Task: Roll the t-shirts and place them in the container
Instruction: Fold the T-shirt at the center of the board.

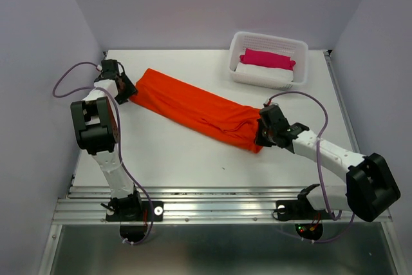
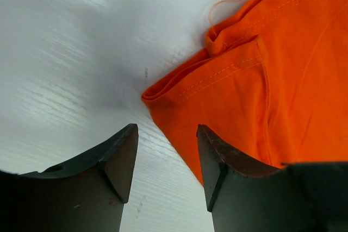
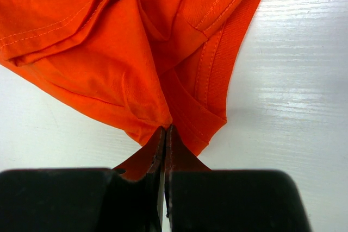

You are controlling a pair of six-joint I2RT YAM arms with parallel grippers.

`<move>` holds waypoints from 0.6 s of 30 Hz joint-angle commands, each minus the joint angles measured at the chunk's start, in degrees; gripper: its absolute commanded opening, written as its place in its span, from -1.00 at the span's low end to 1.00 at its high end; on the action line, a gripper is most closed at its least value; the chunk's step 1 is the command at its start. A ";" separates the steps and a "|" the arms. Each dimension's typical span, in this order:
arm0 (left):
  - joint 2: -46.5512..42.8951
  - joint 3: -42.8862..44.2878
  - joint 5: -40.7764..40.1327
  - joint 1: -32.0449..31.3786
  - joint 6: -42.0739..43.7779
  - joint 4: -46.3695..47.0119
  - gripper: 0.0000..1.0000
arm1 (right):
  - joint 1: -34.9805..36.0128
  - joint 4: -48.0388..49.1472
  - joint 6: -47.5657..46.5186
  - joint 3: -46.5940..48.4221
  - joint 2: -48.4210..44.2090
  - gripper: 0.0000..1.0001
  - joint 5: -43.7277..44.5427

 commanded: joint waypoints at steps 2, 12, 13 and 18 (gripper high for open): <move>-2.66 0.02 2.80 0.13 0.13 2.79 0.16 | 0.02 1.28 0.28 1.09 0.51 -0.99 -0.15; 2.08 5.47 -3.26 -1.36 -0.66 0.95 -0.09 | 0.02 1.80 0.19 1.53 1.74 -0.99 -1.29; 2.43 6.08 -5.27 -1.36 -0.66 0.42 -0.09 | 0.02 1.80 0.10 1.61 1.82 -0.99 -1.29; 4.71 7.40 -8.18 -2.33 -0.13 -0.28 -0.12 | 0.02 2.07 0.01 1.96 2.53 -0.99 -1.82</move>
